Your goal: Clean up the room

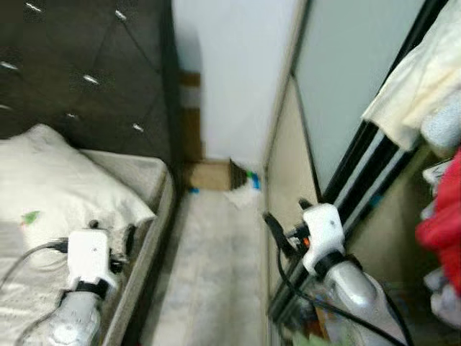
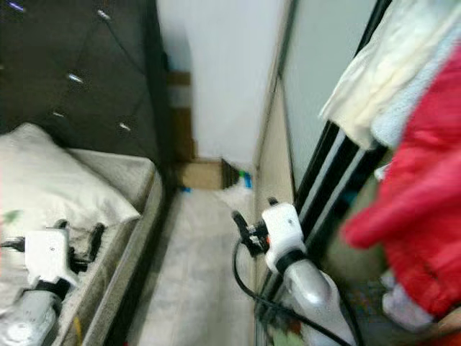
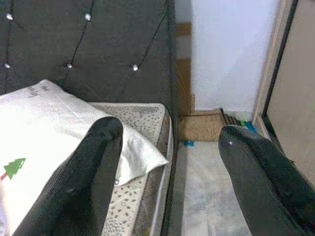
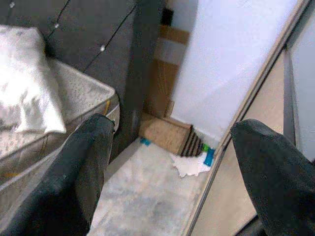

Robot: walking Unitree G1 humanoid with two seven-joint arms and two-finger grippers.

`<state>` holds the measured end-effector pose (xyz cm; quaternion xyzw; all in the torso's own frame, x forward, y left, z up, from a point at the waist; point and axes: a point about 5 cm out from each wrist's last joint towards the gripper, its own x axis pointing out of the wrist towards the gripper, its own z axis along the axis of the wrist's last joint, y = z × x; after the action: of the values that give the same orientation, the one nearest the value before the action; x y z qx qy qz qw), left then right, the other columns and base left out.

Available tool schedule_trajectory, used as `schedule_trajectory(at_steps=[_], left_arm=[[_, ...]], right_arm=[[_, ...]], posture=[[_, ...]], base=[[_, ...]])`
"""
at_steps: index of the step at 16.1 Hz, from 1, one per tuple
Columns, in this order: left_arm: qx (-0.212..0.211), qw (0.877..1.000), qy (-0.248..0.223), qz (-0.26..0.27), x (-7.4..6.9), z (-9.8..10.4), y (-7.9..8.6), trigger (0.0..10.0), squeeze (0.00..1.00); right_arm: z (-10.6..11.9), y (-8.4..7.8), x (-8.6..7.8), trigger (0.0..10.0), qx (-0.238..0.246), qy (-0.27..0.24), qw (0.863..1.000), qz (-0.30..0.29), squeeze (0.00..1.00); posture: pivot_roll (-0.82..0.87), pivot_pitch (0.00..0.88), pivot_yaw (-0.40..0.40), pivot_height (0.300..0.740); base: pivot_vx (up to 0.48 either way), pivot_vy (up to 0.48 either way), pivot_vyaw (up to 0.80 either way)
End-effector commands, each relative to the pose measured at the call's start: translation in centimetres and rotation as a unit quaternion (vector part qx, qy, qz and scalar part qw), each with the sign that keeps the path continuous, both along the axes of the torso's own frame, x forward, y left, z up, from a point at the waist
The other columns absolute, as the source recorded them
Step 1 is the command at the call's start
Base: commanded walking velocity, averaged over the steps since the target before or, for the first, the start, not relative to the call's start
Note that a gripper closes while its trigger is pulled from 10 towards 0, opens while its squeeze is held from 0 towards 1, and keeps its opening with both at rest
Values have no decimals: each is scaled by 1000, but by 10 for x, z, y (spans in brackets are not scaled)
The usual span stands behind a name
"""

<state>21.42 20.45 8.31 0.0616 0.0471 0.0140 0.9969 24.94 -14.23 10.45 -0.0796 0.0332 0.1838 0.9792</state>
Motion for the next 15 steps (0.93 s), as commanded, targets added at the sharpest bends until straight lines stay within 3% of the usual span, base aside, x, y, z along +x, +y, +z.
schedule_trajectory(at_steps=[1,15], left_arm=[[3,1000,0,-1,-1,1,1,10000,0],[-2,1000,-2,-1,1,1,-1,10000,0]], right_arm=[[1,-1,1,10000,2,0,1000,-5,0],[2,-1,0,10000,4,-1,1000,3,0]], posture=[[-13,0,-91,740],[-19,0,-94,740]], base=[[0,0,800],[0,0,800]])
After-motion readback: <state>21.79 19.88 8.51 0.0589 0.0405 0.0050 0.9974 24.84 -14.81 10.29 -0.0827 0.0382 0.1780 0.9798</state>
